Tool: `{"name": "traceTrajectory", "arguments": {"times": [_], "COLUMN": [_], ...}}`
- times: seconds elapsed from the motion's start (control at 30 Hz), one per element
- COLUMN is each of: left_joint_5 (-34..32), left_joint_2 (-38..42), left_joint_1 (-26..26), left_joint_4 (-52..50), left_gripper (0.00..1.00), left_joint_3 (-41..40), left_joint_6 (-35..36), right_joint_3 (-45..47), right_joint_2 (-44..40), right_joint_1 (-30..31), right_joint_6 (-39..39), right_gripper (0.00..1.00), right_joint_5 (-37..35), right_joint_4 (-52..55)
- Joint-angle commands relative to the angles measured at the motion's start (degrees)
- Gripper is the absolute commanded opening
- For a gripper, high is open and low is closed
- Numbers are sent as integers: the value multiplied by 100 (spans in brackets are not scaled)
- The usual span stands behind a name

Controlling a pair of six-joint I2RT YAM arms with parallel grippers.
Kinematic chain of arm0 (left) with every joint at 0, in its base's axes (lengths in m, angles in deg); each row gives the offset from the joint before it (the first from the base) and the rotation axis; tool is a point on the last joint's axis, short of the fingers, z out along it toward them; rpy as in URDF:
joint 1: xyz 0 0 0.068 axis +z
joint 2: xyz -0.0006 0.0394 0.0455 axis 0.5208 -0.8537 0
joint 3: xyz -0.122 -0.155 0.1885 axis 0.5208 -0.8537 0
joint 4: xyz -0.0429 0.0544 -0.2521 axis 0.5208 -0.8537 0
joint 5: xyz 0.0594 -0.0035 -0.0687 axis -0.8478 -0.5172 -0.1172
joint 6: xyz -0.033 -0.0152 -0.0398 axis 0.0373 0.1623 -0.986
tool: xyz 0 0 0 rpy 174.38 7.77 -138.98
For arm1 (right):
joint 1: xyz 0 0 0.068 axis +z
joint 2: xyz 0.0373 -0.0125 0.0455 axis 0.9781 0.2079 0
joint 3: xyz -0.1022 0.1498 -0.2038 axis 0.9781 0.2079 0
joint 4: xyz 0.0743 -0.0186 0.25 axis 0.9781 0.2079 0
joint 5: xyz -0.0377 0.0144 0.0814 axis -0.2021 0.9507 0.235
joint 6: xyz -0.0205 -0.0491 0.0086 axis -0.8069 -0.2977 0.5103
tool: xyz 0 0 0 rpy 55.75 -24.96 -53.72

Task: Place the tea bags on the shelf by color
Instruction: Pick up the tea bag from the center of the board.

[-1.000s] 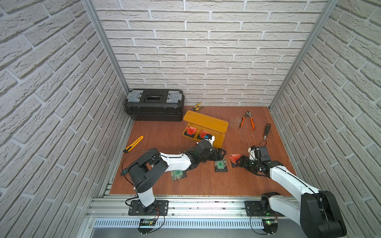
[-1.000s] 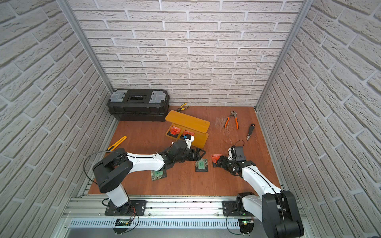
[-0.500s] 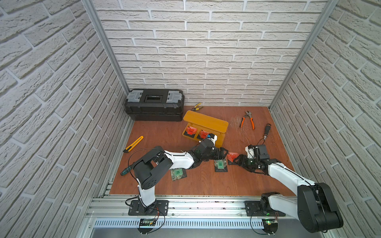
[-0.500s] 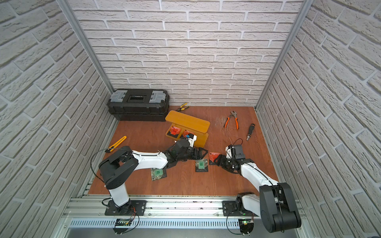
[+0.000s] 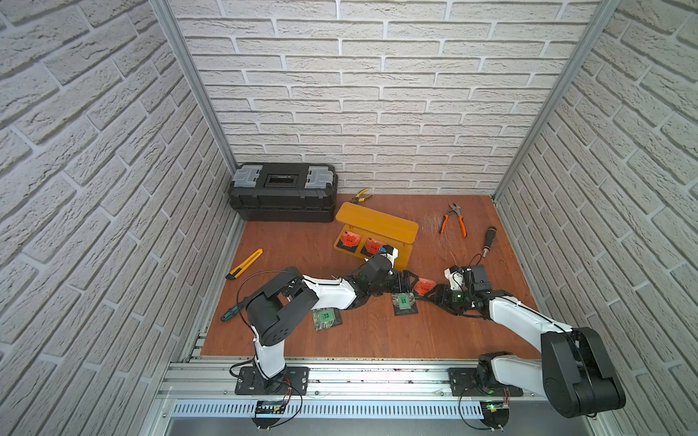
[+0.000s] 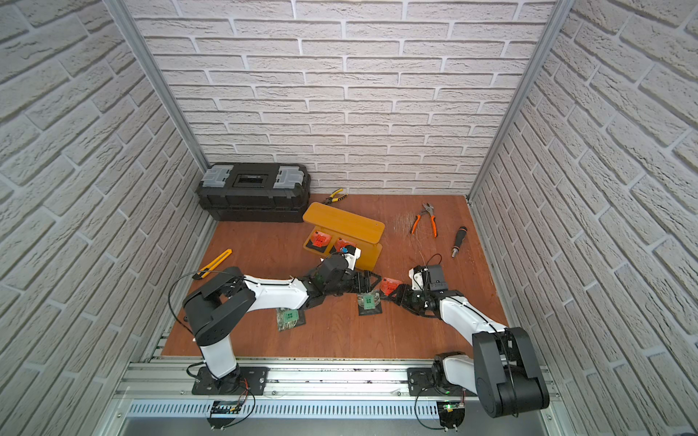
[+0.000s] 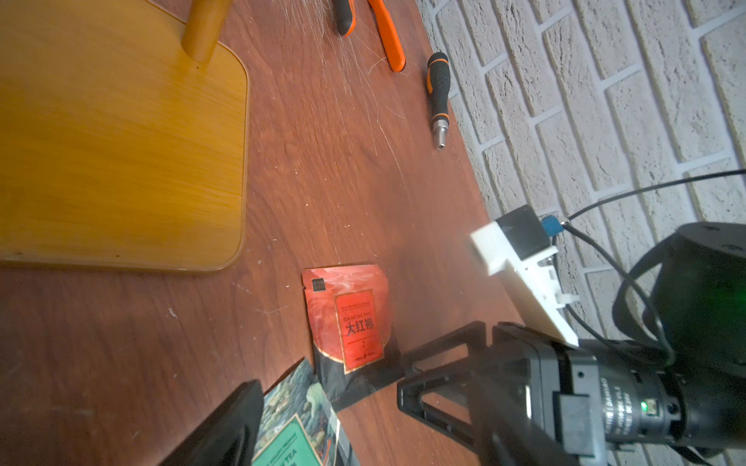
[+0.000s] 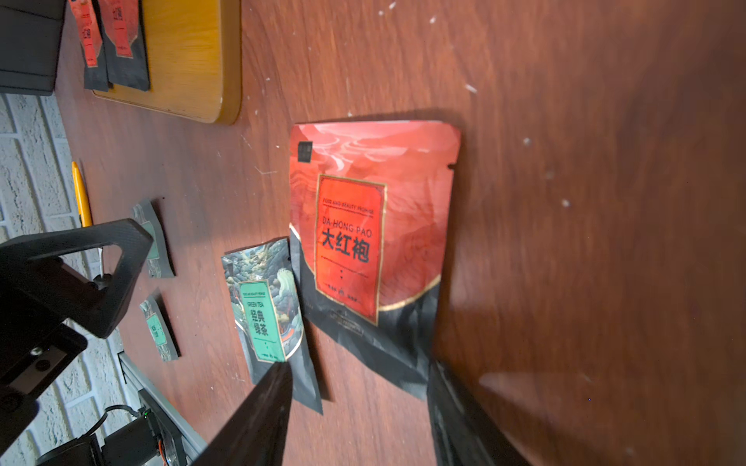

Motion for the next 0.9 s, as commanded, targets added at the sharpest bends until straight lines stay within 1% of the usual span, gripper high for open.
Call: {"name": "traceTrajectory", "arguments": {"times": [0.0,0.17,0.87], "left_joint_5": [96,180,395], "left_joint_2": [-124,-246,-779], "left_joint_1": [-32,-28,-29], "left_joint_4": [277,351,507], "left_gripper": [82,81,76], "left_joint_3": [130,185,420], "left_joint_6": [-8,-59,-210], "right_joint_3": [11,9,-61], "right_joint_2": [-43,-89,338], "right_joint_1": [51,69,129], "right_joint_6": [49,134,323], "right_gripper": [57,55,47], "right_joint_5": [153,149,201], "right_joint_4": [-305,-428,-946]}}
